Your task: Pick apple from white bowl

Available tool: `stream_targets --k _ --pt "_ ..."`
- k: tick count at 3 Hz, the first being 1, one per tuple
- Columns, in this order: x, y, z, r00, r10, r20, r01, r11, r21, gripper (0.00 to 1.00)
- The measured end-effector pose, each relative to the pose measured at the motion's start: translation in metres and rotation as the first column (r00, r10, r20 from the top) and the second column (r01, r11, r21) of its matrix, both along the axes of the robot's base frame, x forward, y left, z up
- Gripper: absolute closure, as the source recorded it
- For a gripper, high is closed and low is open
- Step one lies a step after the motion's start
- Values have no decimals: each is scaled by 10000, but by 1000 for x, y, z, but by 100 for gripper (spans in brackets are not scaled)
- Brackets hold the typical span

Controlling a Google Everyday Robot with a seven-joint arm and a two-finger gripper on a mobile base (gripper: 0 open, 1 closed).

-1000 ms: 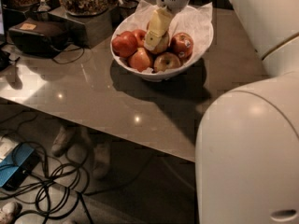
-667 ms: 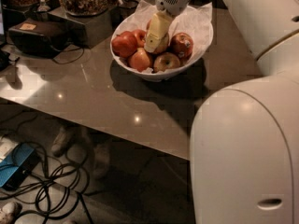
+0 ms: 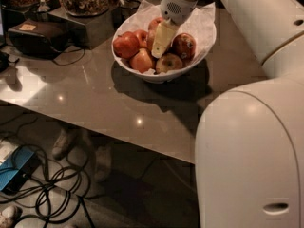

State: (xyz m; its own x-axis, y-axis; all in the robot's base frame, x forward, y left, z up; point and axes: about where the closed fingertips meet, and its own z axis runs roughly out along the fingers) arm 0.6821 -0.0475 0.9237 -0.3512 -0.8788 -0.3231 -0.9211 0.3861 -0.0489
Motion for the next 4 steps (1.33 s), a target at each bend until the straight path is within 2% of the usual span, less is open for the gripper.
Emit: stream_targets --k 2,3,4 --pt "10 8 -5 9997 -18 226 15 9999 161 85" --pt "10 8 -5 9997 -18 227 14 9999 162 100" --pt "-4 5 22 9967 304 759 -352 9973 638 100"
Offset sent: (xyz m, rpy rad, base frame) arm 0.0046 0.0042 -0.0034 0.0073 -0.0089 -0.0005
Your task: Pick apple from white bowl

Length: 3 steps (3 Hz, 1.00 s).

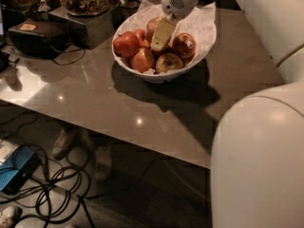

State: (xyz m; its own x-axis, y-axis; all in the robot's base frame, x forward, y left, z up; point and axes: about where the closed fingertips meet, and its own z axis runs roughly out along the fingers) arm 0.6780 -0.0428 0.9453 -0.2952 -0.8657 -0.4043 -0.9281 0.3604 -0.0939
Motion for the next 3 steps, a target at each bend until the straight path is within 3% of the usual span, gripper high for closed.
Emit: stream_targets --k 1,2,3 --pt "-31 -2 39 9946 800 664 -844 9941 679 100" --pt "-66 3 67 9748 1815 1299 -1938 9769 895 100" --pt "-101 5 88 9392 2854 1907 -3031 9504 701 100"
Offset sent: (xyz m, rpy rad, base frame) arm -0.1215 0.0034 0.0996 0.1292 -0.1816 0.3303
